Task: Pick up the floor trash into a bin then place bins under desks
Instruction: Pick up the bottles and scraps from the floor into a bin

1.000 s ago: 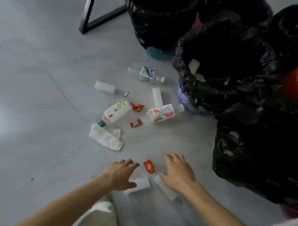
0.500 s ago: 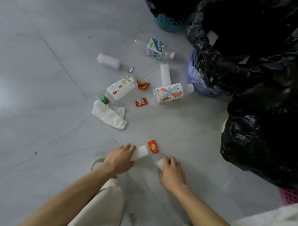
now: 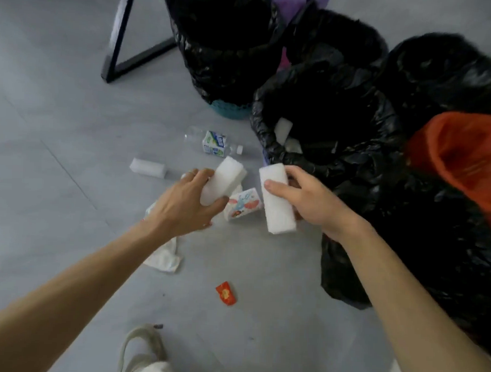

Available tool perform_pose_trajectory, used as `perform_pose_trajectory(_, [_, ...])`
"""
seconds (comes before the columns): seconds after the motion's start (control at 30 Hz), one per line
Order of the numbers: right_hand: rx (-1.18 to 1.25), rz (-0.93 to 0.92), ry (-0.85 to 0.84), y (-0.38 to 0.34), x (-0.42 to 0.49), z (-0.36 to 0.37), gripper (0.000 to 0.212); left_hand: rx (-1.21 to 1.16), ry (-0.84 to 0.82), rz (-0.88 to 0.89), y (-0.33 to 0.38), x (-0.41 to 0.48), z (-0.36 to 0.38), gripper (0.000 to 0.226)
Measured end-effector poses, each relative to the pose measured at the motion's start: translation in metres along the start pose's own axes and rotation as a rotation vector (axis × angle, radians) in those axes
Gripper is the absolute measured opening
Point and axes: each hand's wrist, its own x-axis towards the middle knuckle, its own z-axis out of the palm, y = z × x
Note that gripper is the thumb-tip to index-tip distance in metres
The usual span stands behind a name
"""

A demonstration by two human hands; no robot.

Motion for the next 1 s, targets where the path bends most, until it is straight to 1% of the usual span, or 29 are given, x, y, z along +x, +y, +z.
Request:
perform_pose_trajectory(0.1, [0.276, -0.167, 0.277, -0.039, -0.011, -0.043, 0.05, -0.149, 0.249, 0.037, 0.05, 0.035, -0.034, 0.061])
perform_pose_trajectory(0.17, [0.402, -0.258, 0.47, -0.054, -0.012, -0.069, 0.052, -0.234, 0.355, 0.059, 0.085, 0.058, -0.044, 0.061])
perform_pose_trajectory(0.23, [0.465, -0.314, 0.649, -0.062, -0.009, -0.091, 0.046, -0.315, 0.381, 0.088, 0.118, 0.077, -0.044, 0.06])
perform_pose_trajectory(0.27, [0.47, -0.335, 0.71, -0.063, -0.006, -0.099, 0.044, -0.354, 0.377, 0.095, 0.13, 0.086, -0.041, 0.06])
perform_pose_trajectory(0.33, [0.439, -0.352, 0.773, -0.062, 0.003, -0.114, 0.046, -0.455, 0.329, 0.091, 0.149, 0.102, -0.03, 0.063])
perform_pose_trajectory(0.43, [0.254, -0.285, 0.768, -0.056, 0.012, -0.128, 0.06, -0.612, 0.178, 0.023, 0.163, 0.115, -0.015, 0.076])
perform_pose_trajectory(0.5, [0.084, -0.22, 0.716, -0.05, 0.016, -0.132, 0.063, -0.585, 0.105, 0.0, 0.161, 0.114, -0.006, 0.076])
perform_pose_trajectory(0.6, [-0.065, -0.211, 0.644, -0.039, 0.016, -0.129, 0.057, -0.515, 0.125, -0.041, 0.145, 0.101, 0.004, 0.067])
perform_pose_trajectory(0.73, [-0.19, -0.229, 0.562, -0.027, 0.015, -0.102, 0.047, -0.537, 0.149, -0.227, 0.104, 0.072, 0.016, 0.056])
perform_pose_trajectory(0.8, [-0.245, -0.263, 0.535, -0.022, 0.015, -0.082, 0.043, -0.53, 0.143, -0.323, 0.081, 0.05, 0.027, 0.055])
perform_pose_trajectory(0.93, [-0.377, -0.362, 0.427, -0.01, 0.016, -0.023, 0.034, -0.495, 0.097, -0.513, 0.03, -0.006, 0.059, 0.056])
perform_pose_trajectory(1.0, [-0.44, -0.397, 0.325, -0.003, 0.019, 0.008, 0.033, -0.464, 0.062, -0.599, 0.012, -0.031, 0.075, 0.057])
